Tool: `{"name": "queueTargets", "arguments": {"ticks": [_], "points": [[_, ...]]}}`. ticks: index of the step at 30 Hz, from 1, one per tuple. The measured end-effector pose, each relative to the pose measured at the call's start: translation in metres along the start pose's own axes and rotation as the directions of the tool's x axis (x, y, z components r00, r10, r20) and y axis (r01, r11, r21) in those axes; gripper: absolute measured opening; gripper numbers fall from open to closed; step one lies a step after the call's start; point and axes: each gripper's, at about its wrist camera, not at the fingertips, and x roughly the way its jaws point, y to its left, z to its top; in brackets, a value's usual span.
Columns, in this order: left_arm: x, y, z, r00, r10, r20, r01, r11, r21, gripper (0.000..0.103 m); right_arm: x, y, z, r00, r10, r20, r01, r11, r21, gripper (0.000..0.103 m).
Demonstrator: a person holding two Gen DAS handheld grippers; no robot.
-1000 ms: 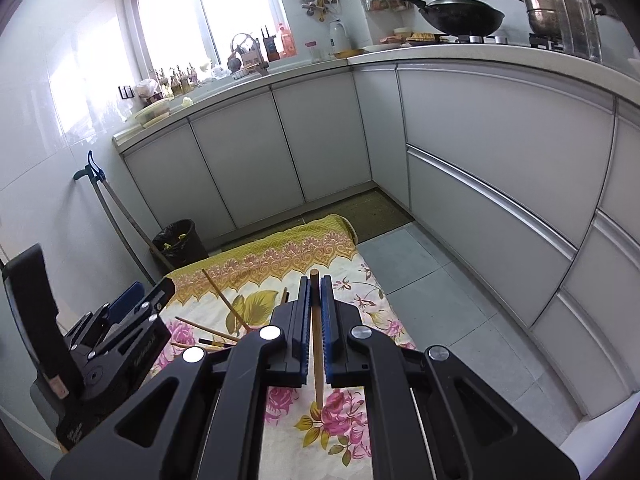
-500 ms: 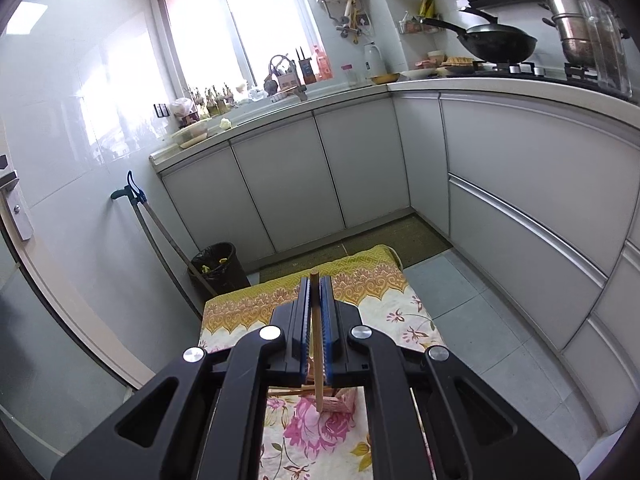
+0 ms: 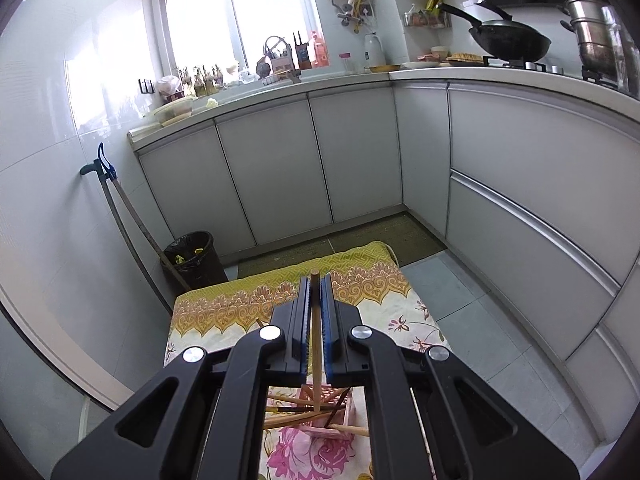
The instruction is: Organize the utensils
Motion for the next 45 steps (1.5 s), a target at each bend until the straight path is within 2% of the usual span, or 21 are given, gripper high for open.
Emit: {"name": "queueTargets", "arguments": {"ticks": [8,9,10,11,12,14,16,22,25,29,33,36,39,42,45], "points": [[0.0,0.0,0.001,1.0,0.015,-0.001,-0.015,1.0,-0.006,0.064,0.03,-0.001,-0.021,0.999,-0.002,-0.032,0.002,1.0,0.012,0.007],[-0.001,0.0,0.001,1.0,0.016,0.002,-0.016,1.0,-0.008,0.066,0.03,-0.002,-0.023,0.999,0.002,-0.036,-0.001,1.0,0.019,0.012],[-0.004,0.0,0.002,1.0,0.017,0.006,-0.017,1.0,-0.009,0.068,0.028,-0.003,-0.023,0.999,0.011,-0.033,-0.01,1.0,0.027,0.029],[-0.006,-0.001,0.002,1.0,0.019,0.01,-0.019,1.0,-0.008,0.068,0.024,-0.005,-0.024,1.0,0.022,-0.022,-0.021,0.999,0.036,0.039],[-0.009,-0.001,0.003,1.0,0.022,0.017,-0.022,1.0,-0.009,0.069,0.017,-0.007,-0.024,1.0,0.03,-0.005,-0.029,0.999,0.046,0.054],[-0.014,-0.001,0.004,0.999,0.023,0.026,-0.023,1.0,-0.008,0.071,0.002,-0.008,-0.023,0.999,0.036,0.024,-0.037,0.998,0.05,0.06],[-0.021,-0.003,0.005,0.999,0.027,0.037,-0.026,1.0,-0.009,0.076,-0.015,-0.01,-0.021,0.998,0.05,0.049,-0.053,0.997,0.054,0.074],[-0.048,-0.013,0.008,0.996,0.027,0.088,-0.027,1.0,0.004,0.084,-0.079,-0.026,-0.024,0.988,0.053,0.148,-0.063,0.996,0.061,0.092],[-0.061,-0.019,0.008,0.994,0.025,0.11,-0.027,1.0,0.011,0.088,-0.103,-0.035,-0.026,0.987,0.039,0.155,-0.05,0.997,0.066,0.093],[-0.078,-0.027,0.008,0.991,0.02,0.132,-0.023,0.999,0.024,0.089,-0.129,-0.049,-0.032,0.989,0.016,0.147,-0.026,0.997,0.067,0.094],[-0.095,-0.038,0.004,0.988,0.015,0.151,-0.02,0.999,0.032,0.095,-0.149,-0.062,-0.052,0.992,-0.039,0.122,0.028,0.996,0.09,0.096],[-0.103,-0.049,0.001,0.989,0.013,0.15,-0.02,0.999,0.045,0.096,-0.163,-0.073,-0.072,0.987,-0.115,0.114,0.103,0.989,0.108,0.096],[-0.111,-0.061,-0.003,0.988,0.023,0.15,-0.03,0.998,0.047,0.096,-0.176,-0.087,-0.096,0.97,-0.213,0.117,0.2,0.973,0.116,0.096],[-0.121,-0.07,-0.007,0.985,0.052,0.163,-0.061,0.997,0.049,0.096,-0.187,-0.101,-0.122,0.943,-0.315,0.106,0.305,0.947,0.103,0.096],[-0.134,-0.078,-0.011,0.979,0.077,0.191,-0.086,0.995,0.04,0.096,-0.191,-0.115,-0.145,0.927,-0.37,0.057,0.365,0.928,0.081,0.096]]}}
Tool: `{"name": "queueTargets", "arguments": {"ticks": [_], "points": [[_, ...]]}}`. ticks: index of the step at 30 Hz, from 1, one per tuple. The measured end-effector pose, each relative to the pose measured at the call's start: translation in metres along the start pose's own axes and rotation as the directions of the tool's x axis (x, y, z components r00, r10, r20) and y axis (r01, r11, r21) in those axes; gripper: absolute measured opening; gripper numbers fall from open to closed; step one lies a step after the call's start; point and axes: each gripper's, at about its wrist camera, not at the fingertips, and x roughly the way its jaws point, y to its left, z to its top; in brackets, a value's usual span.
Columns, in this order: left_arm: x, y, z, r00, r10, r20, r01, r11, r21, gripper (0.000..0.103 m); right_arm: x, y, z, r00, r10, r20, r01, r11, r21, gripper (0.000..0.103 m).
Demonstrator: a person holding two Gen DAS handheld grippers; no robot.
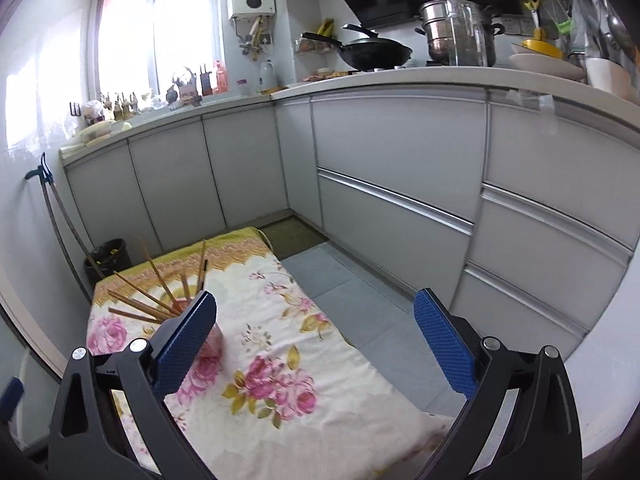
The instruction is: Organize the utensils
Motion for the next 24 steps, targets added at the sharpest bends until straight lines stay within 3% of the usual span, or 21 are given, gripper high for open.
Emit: {"name": "queueTargets", "arguments": {"ticks": [7,13,18,24], "points": [[-0.04,-0.008,0.001,0.995,-0.002,0.101,0.007,0.999,-0.047,0.096,-0.003,-0.023,-0.039,0.991,-0.103,-0.085,0.1,0.994,-0.035,0.096],[-0.065,-0.006,0.003,0.991,-0.017,0.132,0.031,0.994,-0.1,0.096,-0.033,-0.019,-0.051,0.997,-0.031,-0.07,0.028,0.999,-0.044,0.096],[-0.085,-0.015,0.001,0.981,0.049,0.187,-0.041,0.998,-0.045,0.096,-0.058,-0.011,-0.053,1.0,0.004,-0.021,-0.006,0.998,-0.069,0.096],[-0.11,-0.009,0.0,0.965,0.098,0.243,-0.078,0.993,-0.091,0.096,-0.072,-0.012,-0.05,1.0,0.027,0.001,-0.027,0.997,-0.066,0.096]]}}
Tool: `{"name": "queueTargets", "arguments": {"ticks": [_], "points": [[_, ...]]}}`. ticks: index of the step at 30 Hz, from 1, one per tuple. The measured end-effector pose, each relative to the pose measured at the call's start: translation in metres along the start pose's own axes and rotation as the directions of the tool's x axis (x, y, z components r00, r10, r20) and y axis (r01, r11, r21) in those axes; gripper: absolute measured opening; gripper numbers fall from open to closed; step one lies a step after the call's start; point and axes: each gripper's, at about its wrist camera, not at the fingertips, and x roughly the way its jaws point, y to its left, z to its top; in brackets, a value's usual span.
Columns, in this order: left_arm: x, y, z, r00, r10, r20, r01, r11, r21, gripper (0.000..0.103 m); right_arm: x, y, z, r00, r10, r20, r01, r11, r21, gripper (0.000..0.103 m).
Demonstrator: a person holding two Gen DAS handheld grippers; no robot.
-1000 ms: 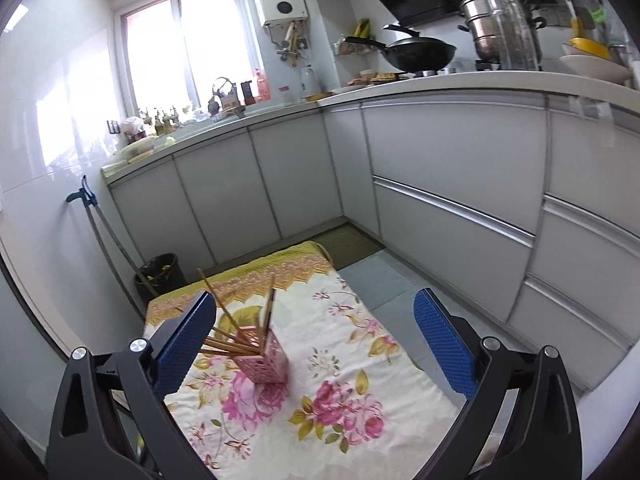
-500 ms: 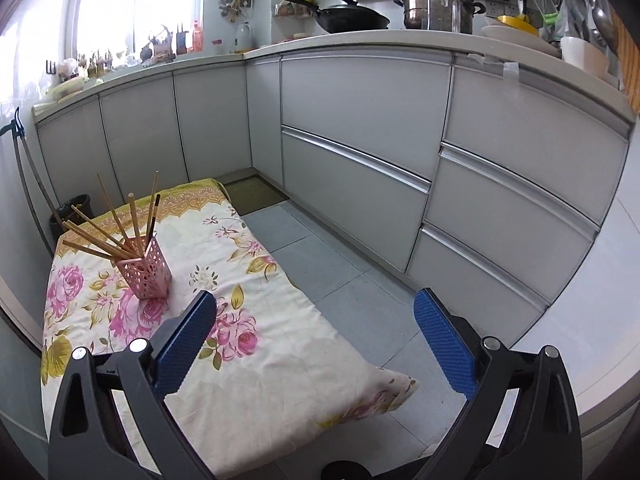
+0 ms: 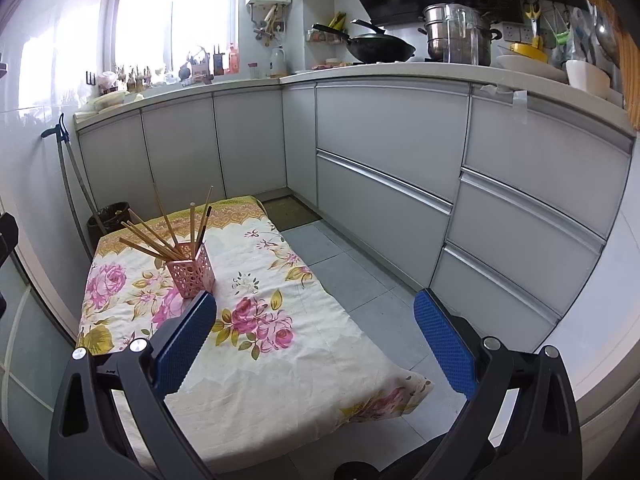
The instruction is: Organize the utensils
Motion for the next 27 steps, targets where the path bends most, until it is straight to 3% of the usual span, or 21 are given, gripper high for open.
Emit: {"name": "queueTargets", "arguments": {"ticks": [7,13,27], "points": [[-0.009,0.008,0.003,1.0,0.016,-0.019,-0.017,0.997,-0.072,0.096,-0.016,-0.019,0.005,0.998,0.028,0.05,-0.032,0.995,0.096,0.096],[-0.007,0.006,0.002,0.998,-0.023,-0.057,0.019,0.997,-0.071,0.096,-0.03,-0.034,0.014,0.993,0.031,0.118,-0.049,0.987,0.154,0.096],[-0.006,0.005,0.003,0.997,-0.033,-0.071,0.028,0.997,-0.07,0.096,-0.037,-0.033,0.018,0.99,0.03,0.137,-0.052,0.985,0.162,0.096]]}}
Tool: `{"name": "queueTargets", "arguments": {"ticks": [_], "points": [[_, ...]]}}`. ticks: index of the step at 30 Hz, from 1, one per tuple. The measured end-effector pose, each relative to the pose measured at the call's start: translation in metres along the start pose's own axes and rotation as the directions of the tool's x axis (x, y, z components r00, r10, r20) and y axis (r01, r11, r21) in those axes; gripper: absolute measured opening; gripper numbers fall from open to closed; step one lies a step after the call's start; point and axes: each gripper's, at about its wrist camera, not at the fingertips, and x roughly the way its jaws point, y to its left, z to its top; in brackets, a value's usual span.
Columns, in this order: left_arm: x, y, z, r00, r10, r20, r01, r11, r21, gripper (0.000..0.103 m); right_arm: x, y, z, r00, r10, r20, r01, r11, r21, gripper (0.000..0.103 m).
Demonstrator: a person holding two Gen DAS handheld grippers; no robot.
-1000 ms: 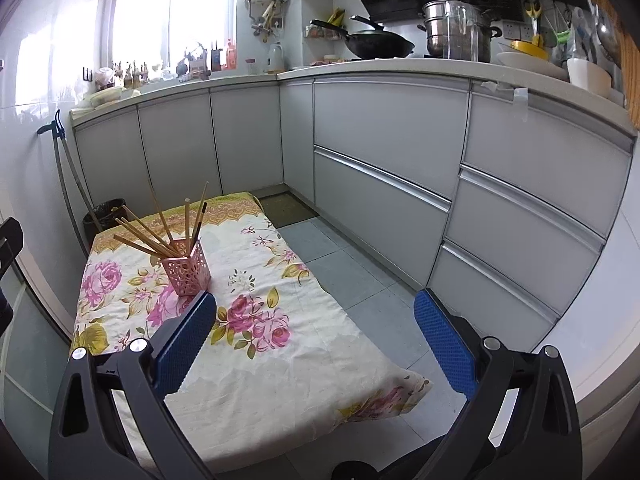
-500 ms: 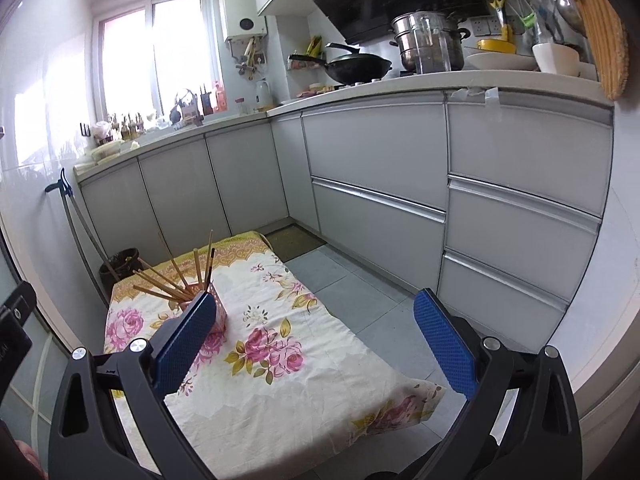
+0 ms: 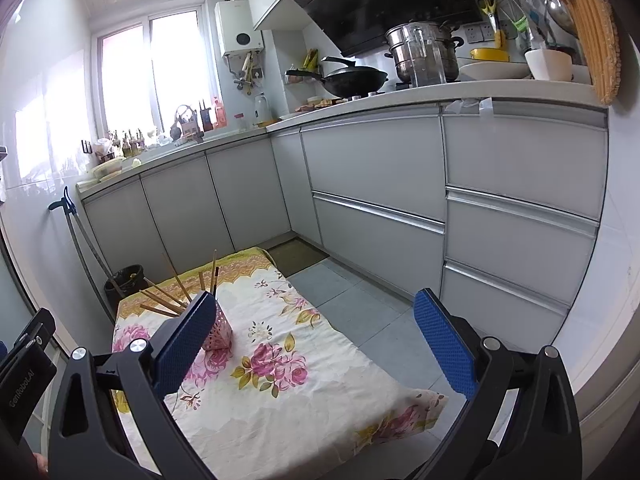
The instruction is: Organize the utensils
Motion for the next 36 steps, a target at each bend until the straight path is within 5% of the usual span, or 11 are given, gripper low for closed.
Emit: {"name": "queueTargets", "arguments": {"ticks": [36], "points": [[0.006,0.01,-0.001,1.0,0.001,-0.017,-0.001,1.0,-0.013,0.096,0.002,0.011,0.0,1.0,-0.012,-0.007,0.011,0.998,-0.064,0.096]]}}
